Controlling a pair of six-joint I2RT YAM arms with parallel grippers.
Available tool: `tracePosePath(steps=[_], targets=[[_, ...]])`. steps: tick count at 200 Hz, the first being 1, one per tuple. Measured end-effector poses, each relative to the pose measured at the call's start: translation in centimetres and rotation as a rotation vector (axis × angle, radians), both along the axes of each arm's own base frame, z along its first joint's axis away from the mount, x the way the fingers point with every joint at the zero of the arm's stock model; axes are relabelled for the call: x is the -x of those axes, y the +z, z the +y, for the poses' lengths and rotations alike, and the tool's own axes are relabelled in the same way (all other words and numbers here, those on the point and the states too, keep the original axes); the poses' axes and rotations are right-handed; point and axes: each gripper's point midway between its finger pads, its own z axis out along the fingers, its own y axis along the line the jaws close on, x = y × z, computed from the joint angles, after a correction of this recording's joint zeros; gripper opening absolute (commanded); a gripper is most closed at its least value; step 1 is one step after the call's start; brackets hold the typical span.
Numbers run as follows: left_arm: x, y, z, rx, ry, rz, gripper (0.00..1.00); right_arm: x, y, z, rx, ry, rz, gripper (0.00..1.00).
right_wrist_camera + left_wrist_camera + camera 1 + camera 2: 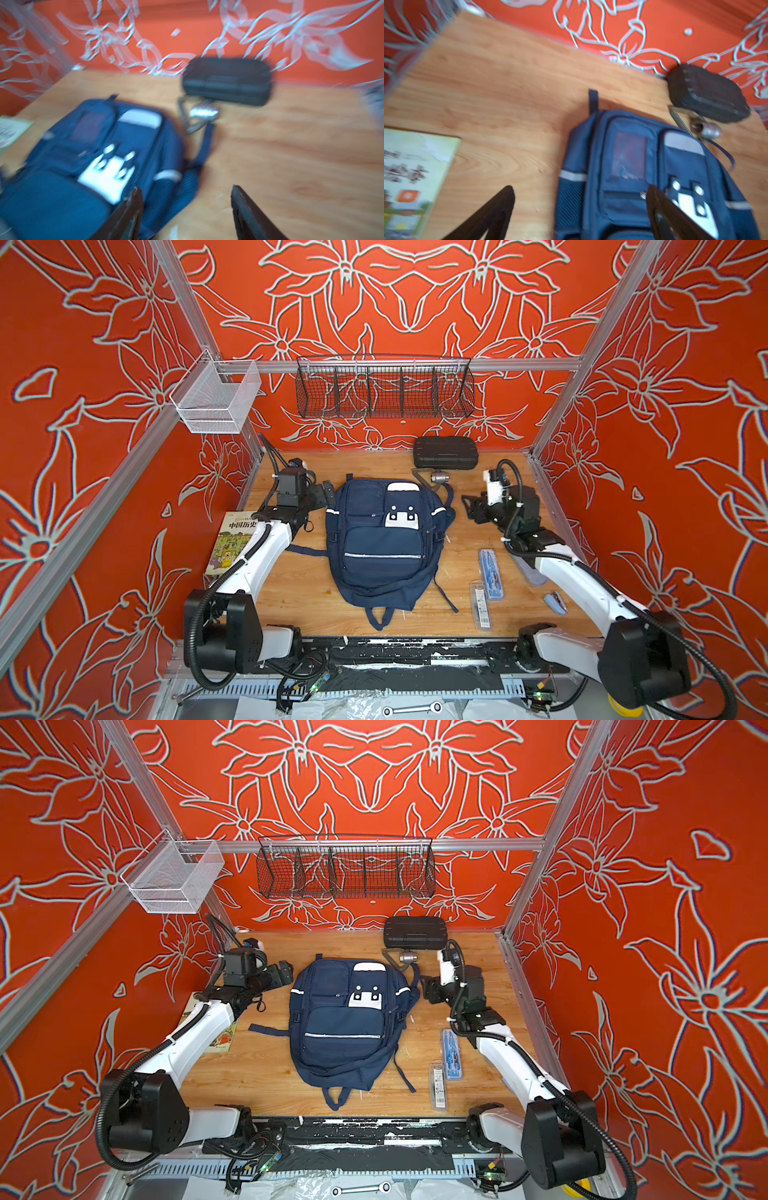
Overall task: Pack the student bag
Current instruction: 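Reach both grippers to the sides of the navy backpack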
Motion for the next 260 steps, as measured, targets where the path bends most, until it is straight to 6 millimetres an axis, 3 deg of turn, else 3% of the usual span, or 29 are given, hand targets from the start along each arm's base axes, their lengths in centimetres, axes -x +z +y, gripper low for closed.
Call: tracePosePath(steps=[13, 27, 69, 105, 140, 175, 205, 221, 249, 260], targets=[[0.5, -1.9, -1.2, 0.041, -0.004, 0.096, 0.98, 1.8, -2.7, 2.2, -0.005, 0.061, 0.120, 0.68], [1.7, -4.2, -1.8, 0.079, 0.015, 0.205, 0.99, 3.4, -5.3, 3.3, -0.002, 0.085, 0.230, 0.69], [5.9, -9.0, -1.9, 0.153, 0.105, 0.431, 1.00, 5.0, -9.4, 3.2, -0.029, 0.025, 0.429, 0.70], [7.3, -11.1, -2.2, 0.190, 0.131, 0.504, 1.00, 5.7, -12.0, 3.0, -0.046, -0.031, 0.556, 0.70], [6.3, -13.6, -2.6, 0.191, 0.127, 0.583, 0.99, 5.0, -12.1, 3.9, -0.128, -0.051, 0.569, 0.71], [3.8, -15.2, -3.0, 0.172, 0.092, 0.634, 0.86, 3.7, -13.3, 5.5, -0.259, -0.084, 0.622, 0.68], [1.8, -15.2, -3.5, 0.173, 0.054, 0.626, 0.74, 2.7, -14.9, 7.2, -0.381, -0.098, 0.686, 0.35], [1.5, -15.1, -3.5, 0.176, 0.039, 0.620, 0.69, 2.1, -15.0, 7.9, -0.446, -0.101, 0.711, 0.24], [0.8, -14.9, -3.1, 0.175, 0.032, 0.612, 0.65, 2.1, -14.5, 8.9, -0.484, -0.073, 0.726, 0.22], [0.1, -14.8, -3.0, 0.167, 0.023, 0.610, 0.64, 2.5, -14.5, 9.5, -0.479, -0.055, 0.737, 0.28]])
